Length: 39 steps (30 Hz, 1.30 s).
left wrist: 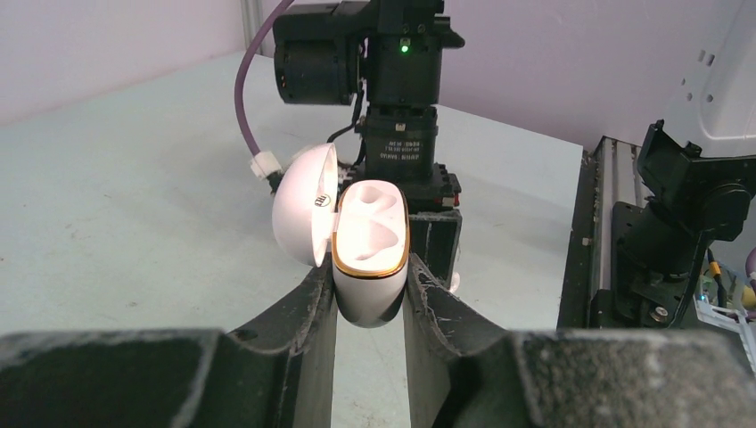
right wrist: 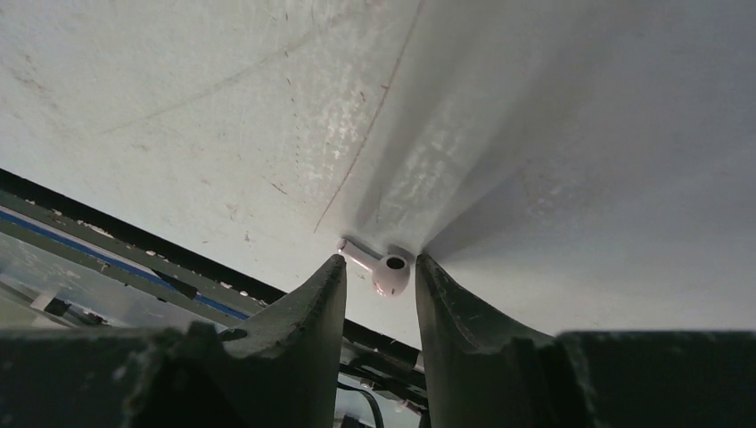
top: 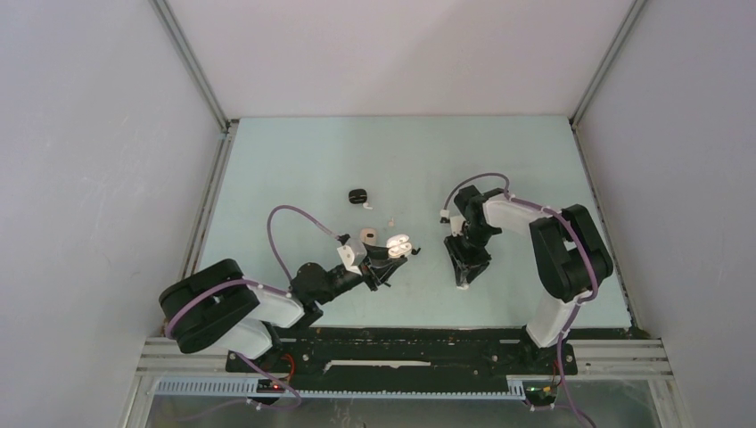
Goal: Insert the wireless bluetooth earbuds into the charging case
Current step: Pick up the earbud from the center of the board.
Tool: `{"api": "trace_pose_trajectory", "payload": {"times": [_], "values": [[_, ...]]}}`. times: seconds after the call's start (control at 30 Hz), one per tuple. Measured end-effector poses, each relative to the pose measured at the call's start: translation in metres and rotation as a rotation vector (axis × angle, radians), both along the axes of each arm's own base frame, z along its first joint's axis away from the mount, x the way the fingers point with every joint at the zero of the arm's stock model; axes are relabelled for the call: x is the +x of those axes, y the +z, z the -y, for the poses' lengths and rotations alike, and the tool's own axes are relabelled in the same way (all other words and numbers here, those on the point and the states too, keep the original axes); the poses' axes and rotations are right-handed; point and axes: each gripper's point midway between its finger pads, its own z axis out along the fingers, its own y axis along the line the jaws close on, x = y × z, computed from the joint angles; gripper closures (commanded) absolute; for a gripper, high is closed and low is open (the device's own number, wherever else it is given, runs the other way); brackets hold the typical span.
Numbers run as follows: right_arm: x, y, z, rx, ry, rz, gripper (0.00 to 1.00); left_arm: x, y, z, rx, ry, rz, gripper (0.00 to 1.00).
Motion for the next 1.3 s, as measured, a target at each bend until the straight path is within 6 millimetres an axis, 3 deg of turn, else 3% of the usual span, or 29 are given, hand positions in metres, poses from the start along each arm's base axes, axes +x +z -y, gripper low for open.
{"api": "trace_pose_trajectory", "payload": {"times": [0.27, 0.9, 1.0, 1.13, 1.3], "values": [[-0.009, -0.004, -0.005, -0.044, 0.052, -0.02, 0.66, 0.0, 0.003, -0.001, -0.002, 0.002, 0.011, 1.0], [0.01, -0.007, 0.024, -0.219, 0.169, 0.096, 0.75, -0.001, 0.005, -0.002, -0.001, 0.001, 0.01, 1.0], [0.024, -0.004, 0.031, -0.218, 0.135, 0.119, 0.72, -0.001, 0.007, -0.002, -0.003, 0.001, 0.011, 1.0], [0.042, 0.002, 0.039, -0.199, 0.081, 0.147, 0.61, -0.002, 0.007, -0.002, -0.001, 0.001, 0.01, 1.0], [0.041, 0.004, 0.038, -0.186, 0.081, 0.142, 0.56, -0.002, 0.005, -0.002, 0.004, 0.001, 0.006, 0.99]]}}
